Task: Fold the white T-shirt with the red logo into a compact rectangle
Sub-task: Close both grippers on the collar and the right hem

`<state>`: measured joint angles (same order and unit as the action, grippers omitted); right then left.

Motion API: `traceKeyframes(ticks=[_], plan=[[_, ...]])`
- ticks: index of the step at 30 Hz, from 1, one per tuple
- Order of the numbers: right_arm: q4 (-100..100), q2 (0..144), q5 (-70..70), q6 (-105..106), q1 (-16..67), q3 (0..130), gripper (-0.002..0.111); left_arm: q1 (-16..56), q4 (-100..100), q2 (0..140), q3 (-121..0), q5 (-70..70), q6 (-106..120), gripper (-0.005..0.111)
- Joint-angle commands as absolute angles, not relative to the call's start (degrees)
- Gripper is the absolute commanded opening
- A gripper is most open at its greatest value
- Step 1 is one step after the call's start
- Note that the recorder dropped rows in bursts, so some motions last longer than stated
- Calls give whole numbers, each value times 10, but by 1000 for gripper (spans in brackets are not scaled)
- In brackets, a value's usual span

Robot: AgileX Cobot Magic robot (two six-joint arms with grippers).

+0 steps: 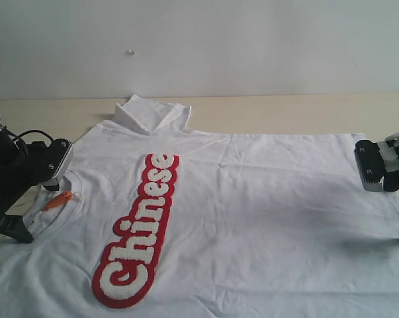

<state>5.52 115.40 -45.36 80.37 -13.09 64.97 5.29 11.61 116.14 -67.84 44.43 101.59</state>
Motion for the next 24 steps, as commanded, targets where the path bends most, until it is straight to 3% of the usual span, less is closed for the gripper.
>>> traceKeyframes(ticks=[1, 24], plan=[[62, 1180, -446, 808, -133, 639, 105, 51, 112, 1177, -672, 447, 1015, 104], [40, 1180, -440, 807, -133, 639, 105, 51, 112, 1177, -672, 447, 1015, 104]])
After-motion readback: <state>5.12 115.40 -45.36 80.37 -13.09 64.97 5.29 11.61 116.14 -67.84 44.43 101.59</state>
